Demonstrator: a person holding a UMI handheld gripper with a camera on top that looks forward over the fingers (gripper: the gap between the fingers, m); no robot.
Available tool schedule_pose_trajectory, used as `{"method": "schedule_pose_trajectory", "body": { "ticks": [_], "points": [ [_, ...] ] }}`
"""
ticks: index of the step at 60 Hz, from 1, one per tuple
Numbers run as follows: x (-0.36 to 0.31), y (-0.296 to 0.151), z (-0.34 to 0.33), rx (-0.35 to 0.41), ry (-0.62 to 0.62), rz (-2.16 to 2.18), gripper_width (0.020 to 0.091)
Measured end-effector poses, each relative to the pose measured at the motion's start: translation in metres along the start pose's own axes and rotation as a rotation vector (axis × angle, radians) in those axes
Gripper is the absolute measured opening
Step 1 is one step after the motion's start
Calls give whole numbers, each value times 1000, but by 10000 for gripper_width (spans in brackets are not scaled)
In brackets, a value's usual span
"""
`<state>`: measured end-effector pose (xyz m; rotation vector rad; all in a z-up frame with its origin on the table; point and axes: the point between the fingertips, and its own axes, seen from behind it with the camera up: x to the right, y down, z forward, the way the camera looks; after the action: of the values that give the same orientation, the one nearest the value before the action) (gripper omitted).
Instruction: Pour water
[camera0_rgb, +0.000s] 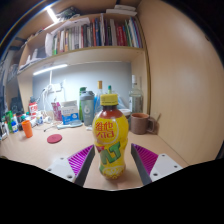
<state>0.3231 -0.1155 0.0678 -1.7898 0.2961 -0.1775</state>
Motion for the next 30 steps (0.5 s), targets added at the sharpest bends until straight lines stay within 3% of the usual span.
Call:
{"method": "schedule_pose_trajectory", "body": {
  "ticks": [6, 10, 16, 19, 24, 30],
  "points": [
    [-3, -2, 21, 17, -39, -22, 783],
    [-5, 5, 31, -7, -53, -48, 467],
    [0, 4, 32, 16, -11, -33, 433],
    [0, 4, 33, 6, 2, -37, 362],
    [-3, 5, 36, -38, 5, -17, 295],
    [-33, -2, 40, -114, -86, 18, 278]
  ]
}}
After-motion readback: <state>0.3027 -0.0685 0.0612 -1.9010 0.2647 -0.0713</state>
